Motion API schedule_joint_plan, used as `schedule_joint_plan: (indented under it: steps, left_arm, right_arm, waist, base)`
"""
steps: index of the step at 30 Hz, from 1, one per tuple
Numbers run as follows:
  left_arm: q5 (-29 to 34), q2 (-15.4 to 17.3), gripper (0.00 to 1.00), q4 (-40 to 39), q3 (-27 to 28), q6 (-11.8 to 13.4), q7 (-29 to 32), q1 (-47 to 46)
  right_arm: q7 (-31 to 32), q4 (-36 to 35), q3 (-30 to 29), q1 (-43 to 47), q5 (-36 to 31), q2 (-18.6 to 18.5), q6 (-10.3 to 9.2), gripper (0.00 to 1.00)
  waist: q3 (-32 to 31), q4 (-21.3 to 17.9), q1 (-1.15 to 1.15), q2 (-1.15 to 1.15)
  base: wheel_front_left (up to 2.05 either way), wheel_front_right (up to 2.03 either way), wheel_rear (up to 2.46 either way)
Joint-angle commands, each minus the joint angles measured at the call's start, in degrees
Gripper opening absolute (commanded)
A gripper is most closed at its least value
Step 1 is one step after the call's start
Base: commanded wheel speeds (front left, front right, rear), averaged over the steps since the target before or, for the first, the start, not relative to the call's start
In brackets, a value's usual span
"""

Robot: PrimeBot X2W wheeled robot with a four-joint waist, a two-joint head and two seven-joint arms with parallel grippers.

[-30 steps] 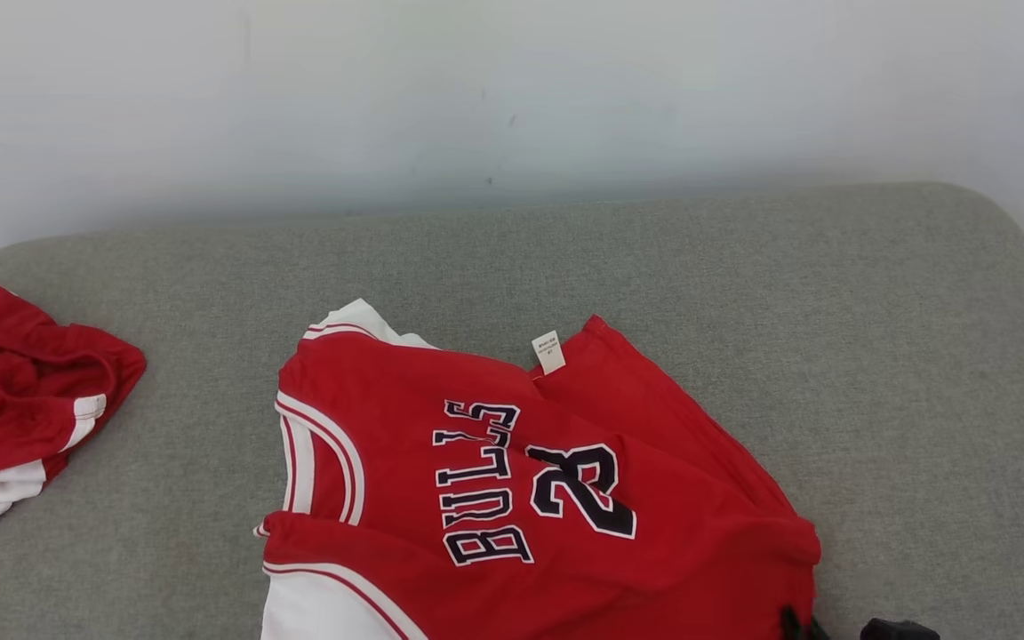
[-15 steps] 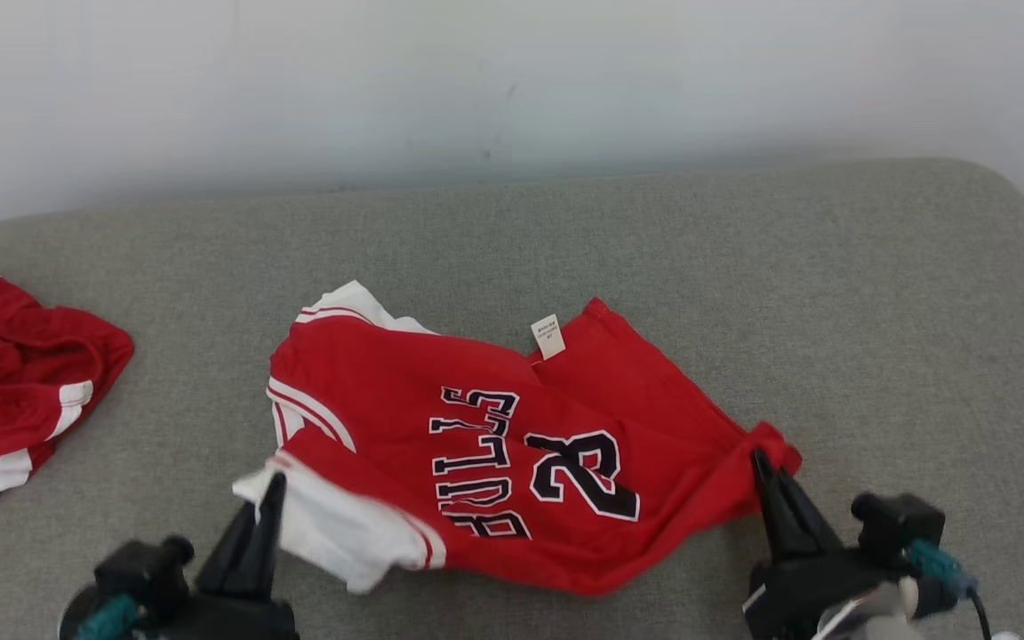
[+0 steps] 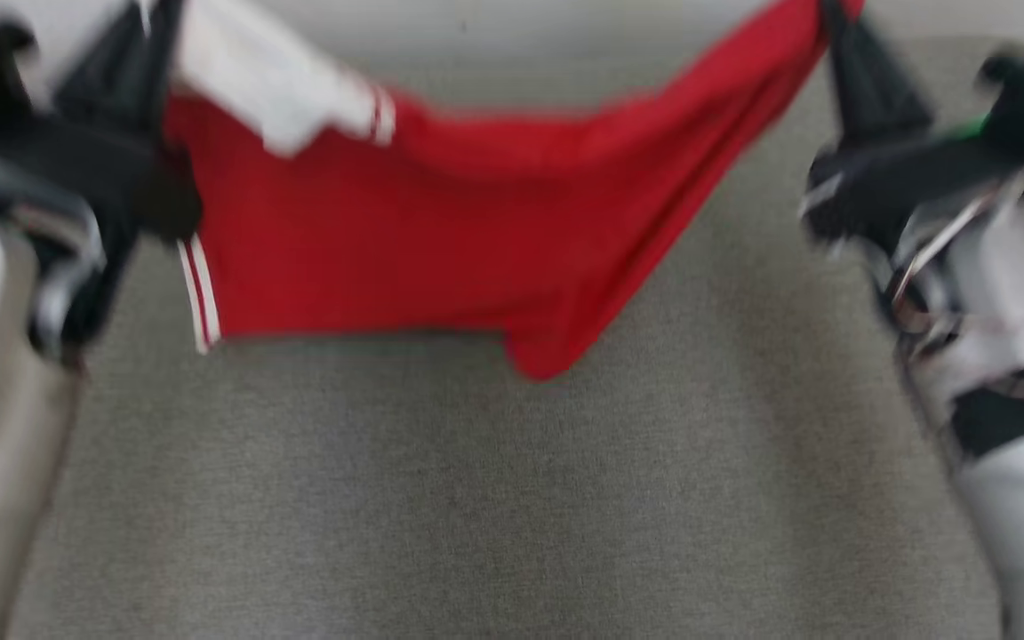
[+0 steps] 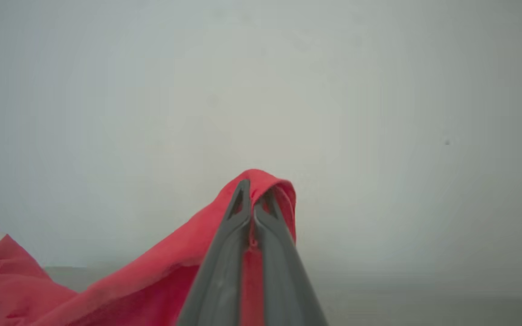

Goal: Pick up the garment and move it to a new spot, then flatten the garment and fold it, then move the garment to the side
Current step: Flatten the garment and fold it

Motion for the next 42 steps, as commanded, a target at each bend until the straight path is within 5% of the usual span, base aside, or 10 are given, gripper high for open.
schedule_joint_plan:
  steps: [1, 12, 20, 42]
  left_arm:
    - [-0.08, 0.48, 0.0, 1.03, -1.31, 0.09, 0.6, -4.75]
    - [-4.39, -0.74, 0.0, 17.9, -6.8, 0.09, 2.78, -42.26]
    - [-3.77, -2.48, 0.0, 28.66, -9.43, 0.09, 1.4, -59.98]
    - [-9.22, -1.84, 0.0, 41.69, -17.43, 0.09, -3.95, -70.24]
  right_arm:
    - [0.65, 0.73, -0.39, -4.23, -0.17, -1.17, 0.08, 0.0]
    - [10.01, 14.22, -5.62, -38.41, 4.7, -3.97, 0.08, 0.0]
    - [11.39, 22.98, -3.32, -53.27, 1.5, -4.62, 0.08, 0.0]
    - [7.11, 35.42, 5.3, -64.08, 4.81, -2.13, 0.08, 0.0]
  waist:
    - [7.88, -0.39, -0.02, -0.01]
    - [16.35, 1.24, -0.02, -0.01]
    - [18.91, 1.04, -0.02, -0.01]
    - [22.36, 0.45, -0.02, -0.01]
  base:
    - [0.0, 0.0, 0.0]
    - [0.0, 0.0, 0.0]
    - [0.0, 0.0, 0.0]
    - [0.0, 0.0, 0.0]
